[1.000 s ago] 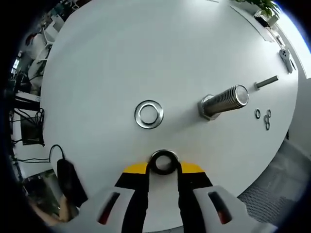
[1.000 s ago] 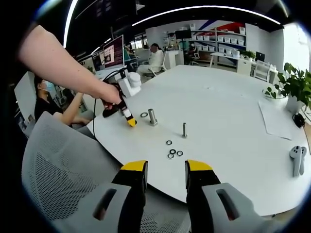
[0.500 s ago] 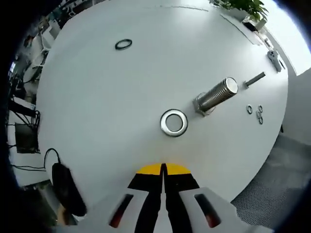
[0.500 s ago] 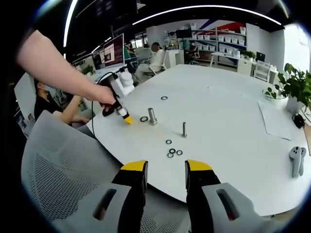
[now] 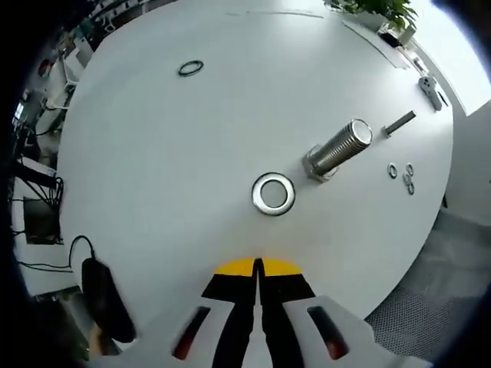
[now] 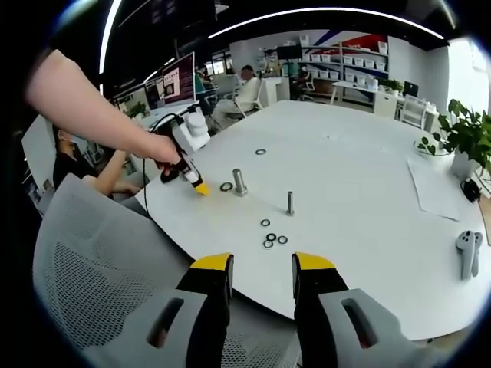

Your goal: Place the washer onto the threaded stud by aligning its center hole with the stud, sliding it down to the base, and recovering from edge contact or off-axis alignment until the washer reaches the visible bottom stop.

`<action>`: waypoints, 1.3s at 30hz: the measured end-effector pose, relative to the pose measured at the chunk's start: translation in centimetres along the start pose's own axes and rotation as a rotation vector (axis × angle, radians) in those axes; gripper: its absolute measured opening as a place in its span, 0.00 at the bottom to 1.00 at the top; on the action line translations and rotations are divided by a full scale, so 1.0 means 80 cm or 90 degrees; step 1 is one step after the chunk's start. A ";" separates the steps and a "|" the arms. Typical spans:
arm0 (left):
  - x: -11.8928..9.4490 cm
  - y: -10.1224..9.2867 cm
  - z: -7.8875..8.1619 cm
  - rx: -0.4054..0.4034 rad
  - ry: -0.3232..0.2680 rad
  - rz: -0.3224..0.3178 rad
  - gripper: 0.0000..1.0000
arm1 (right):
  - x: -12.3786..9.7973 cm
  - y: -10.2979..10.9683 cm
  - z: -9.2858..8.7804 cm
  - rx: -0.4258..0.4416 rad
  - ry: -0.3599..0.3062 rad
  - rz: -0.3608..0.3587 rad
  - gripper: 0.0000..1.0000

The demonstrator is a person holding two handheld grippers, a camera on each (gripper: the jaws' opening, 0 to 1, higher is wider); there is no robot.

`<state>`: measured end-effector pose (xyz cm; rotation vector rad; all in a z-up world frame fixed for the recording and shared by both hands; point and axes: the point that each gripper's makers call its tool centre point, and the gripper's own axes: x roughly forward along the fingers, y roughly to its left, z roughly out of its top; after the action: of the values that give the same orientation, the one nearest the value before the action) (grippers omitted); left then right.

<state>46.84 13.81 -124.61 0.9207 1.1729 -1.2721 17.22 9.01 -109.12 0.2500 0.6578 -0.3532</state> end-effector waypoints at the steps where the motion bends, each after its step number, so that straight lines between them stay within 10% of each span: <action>1: 0.000 -0.003 0.000 -0.006 0.004 -0.008 0.02 | 0.000 0.000 0.000 0.000 0.000 0.000 0.33; 17: 0.004 -0.006 0.055 0.152 -0.039 0.018 0.32 | 0.000 -0.001 0.000 0.002 0.000 -0.004 0.33; 39: 0.012 -0.014 0.069 0.217 -0.018 0.022 0.21 | -0.001 -0.004 -0.001 0.003 0.003 -0.011 0.33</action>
<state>46.39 8.16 -124.33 1.1606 0.9278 -1.4784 17.01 8.75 -109.19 0.2504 0.6644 -0.3701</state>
